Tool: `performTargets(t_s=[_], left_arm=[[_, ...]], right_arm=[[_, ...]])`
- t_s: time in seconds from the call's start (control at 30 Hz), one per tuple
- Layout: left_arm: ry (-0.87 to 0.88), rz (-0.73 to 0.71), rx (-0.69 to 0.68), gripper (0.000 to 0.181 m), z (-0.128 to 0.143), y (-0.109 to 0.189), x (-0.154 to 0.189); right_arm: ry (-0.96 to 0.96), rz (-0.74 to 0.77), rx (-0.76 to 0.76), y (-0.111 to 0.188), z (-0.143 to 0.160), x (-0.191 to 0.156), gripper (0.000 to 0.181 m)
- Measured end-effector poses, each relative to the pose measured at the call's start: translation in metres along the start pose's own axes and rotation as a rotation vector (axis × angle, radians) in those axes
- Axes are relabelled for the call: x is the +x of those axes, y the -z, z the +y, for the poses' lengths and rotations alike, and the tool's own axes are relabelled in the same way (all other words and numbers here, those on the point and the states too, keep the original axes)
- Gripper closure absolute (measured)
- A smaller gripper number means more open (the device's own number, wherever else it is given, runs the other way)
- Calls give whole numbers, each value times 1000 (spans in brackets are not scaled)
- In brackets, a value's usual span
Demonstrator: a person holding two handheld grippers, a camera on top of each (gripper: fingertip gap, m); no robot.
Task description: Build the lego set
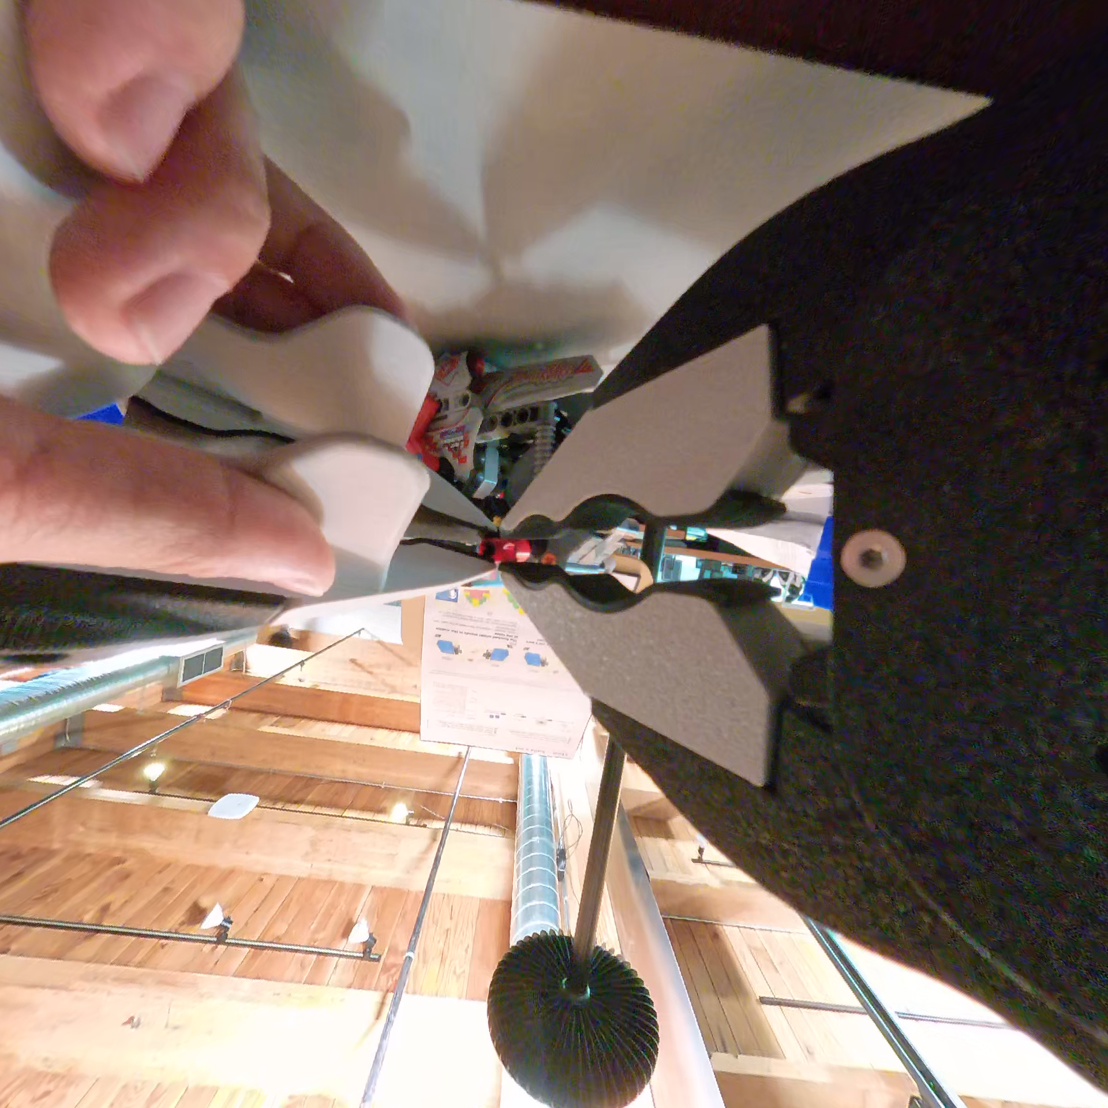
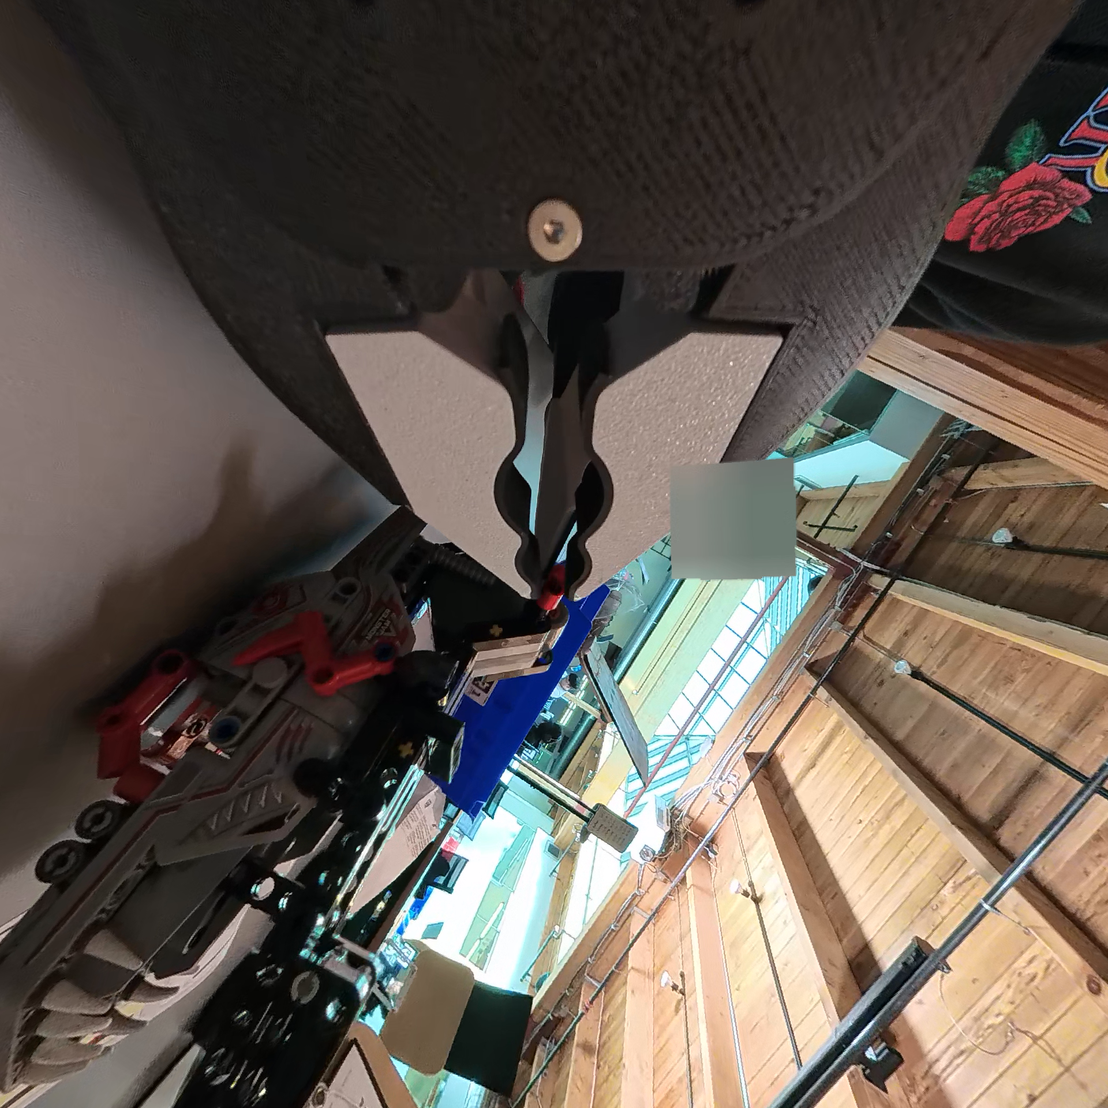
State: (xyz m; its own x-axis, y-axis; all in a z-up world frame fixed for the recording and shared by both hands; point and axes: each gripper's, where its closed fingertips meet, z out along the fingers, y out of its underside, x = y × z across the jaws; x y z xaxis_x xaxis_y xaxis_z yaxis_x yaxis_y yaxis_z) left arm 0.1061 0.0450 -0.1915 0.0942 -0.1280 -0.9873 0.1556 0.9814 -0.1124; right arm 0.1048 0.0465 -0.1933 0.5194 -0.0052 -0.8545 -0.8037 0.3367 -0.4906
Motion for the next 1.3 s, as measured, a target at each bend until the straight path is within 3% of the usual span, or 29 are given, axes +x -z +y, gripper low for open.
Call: performTargets(t_s=[0.57, 0.9, 1.3], left_arm=[[-21, -14, 40, 177, -1, 1, 0], [-14, -7, 42, 177, -2, 1, -2], [-2, -9, 57, 177, -5, 1, -4]], right_arm=[[63, -27, -15, 3, 4, 3, 181], [116, -29, -7, 6, 2, 0, 175], [375, 40, -84, 10, -2, -3, 166]])
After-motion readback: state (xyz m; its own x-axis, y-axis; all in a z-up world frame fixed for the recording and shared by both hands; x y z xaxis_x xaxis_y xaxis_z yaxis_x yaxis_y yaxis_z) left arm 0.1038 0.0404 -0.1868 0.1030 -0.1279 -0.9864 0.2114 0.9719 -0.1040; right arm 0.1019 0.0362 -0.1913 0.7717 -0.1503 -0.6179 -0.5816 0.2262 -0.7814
